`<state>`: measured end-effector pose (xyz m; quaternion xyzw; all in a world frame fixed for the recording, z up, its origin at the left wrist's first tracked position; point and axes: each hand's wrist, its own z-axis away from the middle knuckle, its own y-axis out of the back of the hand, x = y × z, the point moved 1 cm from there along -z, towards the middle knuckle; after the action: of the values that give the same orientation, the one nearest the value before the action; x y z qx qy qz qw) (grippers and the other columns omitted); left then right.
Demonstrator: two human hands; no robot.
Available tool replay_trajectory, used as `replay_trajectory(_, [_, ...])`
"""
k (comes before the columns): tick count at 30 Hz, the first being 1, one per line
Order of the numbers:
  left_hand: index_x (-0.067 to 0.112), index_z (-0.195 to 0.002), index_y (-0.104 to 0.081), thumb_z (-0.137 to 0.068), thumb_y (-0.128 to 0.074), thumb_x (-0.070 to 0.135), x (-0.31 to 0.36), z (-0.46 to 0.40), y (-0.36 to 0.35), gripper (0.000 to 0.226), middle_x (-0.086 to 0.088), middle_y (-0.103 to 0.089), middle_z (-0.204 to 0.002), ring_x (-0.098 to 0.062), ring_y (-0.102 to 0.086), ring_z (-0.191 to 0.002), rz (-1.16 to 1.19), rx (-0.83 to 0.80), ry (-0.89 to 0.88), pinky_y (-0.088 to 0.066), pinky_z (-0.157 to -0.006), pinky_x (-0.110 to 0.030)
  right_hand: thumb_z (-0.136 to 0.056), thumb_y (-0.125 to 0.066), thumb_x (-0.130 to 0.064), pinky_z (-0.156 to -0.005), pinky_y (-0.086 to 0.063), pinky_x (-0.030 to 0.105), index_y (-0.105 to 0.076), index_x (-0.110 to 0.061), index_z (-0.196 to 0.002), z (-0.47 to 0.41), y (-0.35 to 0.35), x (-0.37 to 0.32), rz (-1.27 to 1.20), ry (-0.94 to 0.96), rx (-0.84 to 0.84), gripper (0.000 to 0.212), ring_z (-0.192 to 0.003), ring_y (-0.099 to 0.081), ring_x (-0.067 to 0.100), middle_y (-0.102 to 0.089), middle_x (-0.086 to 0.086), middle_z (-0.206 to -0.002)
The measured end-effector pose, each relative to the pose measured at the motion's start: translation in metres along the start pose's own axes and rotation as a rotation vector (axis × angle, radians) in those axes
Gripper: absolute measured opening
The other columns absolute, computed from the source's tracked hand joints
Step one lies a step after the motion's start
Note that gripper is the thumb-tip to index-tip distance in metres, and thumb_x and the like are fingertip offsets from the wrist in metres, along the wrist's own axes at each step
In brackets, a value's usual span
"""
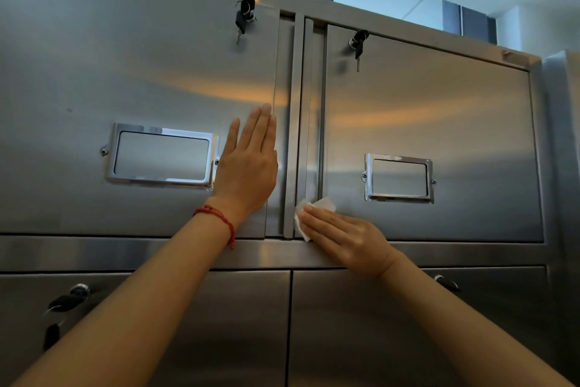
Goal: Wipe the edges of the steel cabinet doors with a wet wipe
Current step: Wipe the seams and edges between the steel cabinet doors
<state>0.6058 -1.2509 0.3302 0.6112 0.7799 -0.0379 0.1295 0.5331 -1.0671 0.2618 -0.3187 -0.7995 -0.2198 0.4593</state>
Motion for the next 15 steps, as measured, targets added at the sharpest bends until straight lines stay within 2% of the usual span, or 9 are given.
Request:
replay_trajectory(5, [0.004,-0.143,-0.004,-0.098,-0.034,0.019,-0.001,0.0,0.0,0.056,-0.017,-0.006,-0.154,-0.029,-0.003,-0.143,-0.005,-0.002,0.0,0.001,-0.116,-0.043,-0.072,-0.076,-0.002,-0.077,-0.057,0.036,-0.069,0.005,-0.103,-0.011,-0.003,0.01,0.012,-0.103,0.017,0.032,-0.106,-0.062,0.03,-0.066,0.019,-0.11])
replay_trajectory(7, [0.003,-0.144,-0.004,-0.099,-0.032,0.02,-0.001,0.0,0.0,0.056,-0.016,-0.005,-0.154,-0.028,-0.001,-0.143,-0.008,-0.014,0.002,0.002,-0.116,-0.043,-0.072,-0.075,0.0,-0.076,-0.057,0.035,-0.07,0.004,-0.101,-0.011,-0.005,0.007,0.006,-0.127,0.036,0.03,-0.105,-0.062,0.029,-0.066,0.018,-0.11])
replay_trajectory(11, [0.004,-0.145,-0.003,-0.099,-0.029,0.02,-0.001,0.0,0.001,0.055,-0.015,-0.001,-0.155,-0.027,0.002,-0.143,-0.015,-0.021,0.007,0.004,-0.116,-0.042,-0.082,-0.059,-0.004,-0.078,-0.057,0.033,-0.071,0.001,-0.101,-0.003,-0.004,-0.001,0.001,-0.08,0.046,0.023,-0.106,-0.062,0.028,-0.067,0.016,-0.11])
replay_trajectory(15, [0.003,-0.144,-0.004,-0.099,-0.032,0.019,0.0,0.0,0.001,0.056,-0.016,-0.003,-0.154,-0.028,0.0,-0.143,-0.015,-0.019,-0.003,0.003,-0.116,-0.043,-0.079,-0.067,-0.003,-0.075,-0.057,0.034,-0.071,0.002,-0.1,-0.007,-0.006,0.004,0.037,-0.096,0.049,0.023,-0.105,-0.062,0.028,-0.067,0.017,-0.109])
